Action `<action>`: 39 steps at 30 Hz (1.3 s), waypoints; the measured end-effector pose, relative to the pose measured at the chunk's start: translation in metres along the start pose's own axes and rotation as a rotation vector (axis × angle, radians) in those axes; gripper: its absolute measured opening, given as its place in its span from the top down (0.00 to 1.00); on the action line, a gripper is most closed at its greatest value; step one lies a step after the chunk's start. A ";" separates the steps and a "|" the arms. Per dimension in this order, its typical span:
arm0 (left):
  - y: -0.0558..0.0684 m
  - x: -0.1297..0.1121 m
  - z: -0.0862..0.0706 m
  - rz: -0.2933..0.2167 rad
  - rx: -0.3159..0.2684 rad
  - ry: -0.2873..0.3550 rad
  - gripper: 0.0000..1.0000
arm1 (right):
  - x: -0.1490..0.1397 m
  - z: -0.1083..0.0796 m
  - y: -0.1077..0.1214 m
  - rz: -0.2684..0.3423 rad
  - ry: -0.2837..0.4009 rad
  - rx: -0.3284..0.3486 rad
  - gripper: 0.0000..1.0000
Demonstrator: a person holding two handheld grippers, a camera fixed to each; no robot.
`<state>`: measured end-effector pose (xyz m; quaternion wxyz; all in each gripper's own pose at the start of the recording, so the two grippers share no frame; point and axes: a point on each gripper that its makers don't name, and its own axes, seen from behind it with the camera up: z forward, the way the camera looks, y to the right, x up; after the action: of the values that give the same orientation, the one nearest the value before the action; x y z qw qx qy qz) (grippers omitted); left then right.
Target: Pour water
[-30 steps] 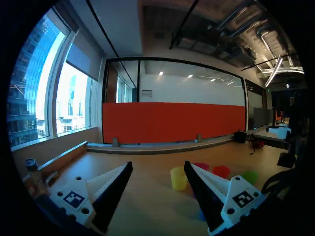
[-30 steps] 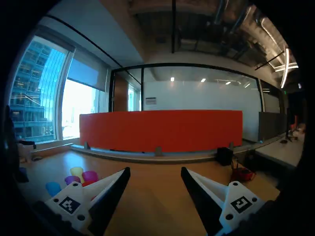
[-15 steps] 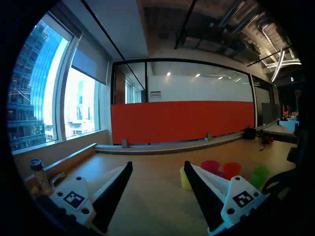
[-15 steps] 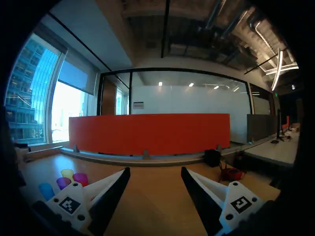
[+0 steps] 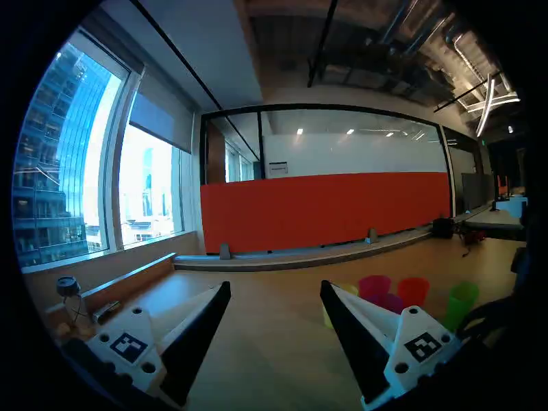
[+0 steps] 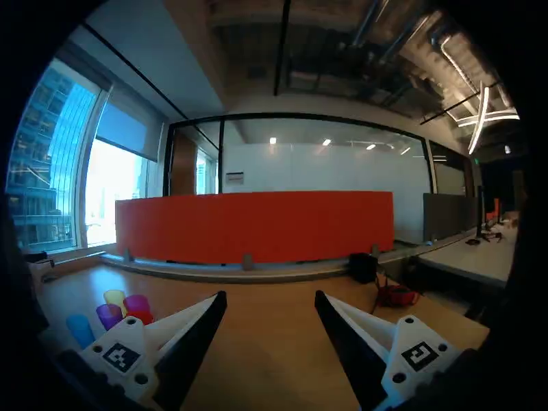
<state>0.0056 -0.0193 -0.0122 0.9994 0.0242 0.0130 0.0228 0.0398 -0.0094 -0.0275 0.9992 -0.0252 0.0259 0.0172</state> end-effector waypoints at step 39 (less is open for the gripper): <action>0.019 -0.046 0.009 -0.050 0.003 -0.022 0.03 | 0.007 -0.003 -0.010 0.014 0.008 0.007 0.01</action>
<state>-0.0409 -0.0030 -0.0010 0.9997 0.0255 0.0028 -0.0026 0.0468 -0.0196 -0.0304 0.9990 -0.0216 0.0300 0.0242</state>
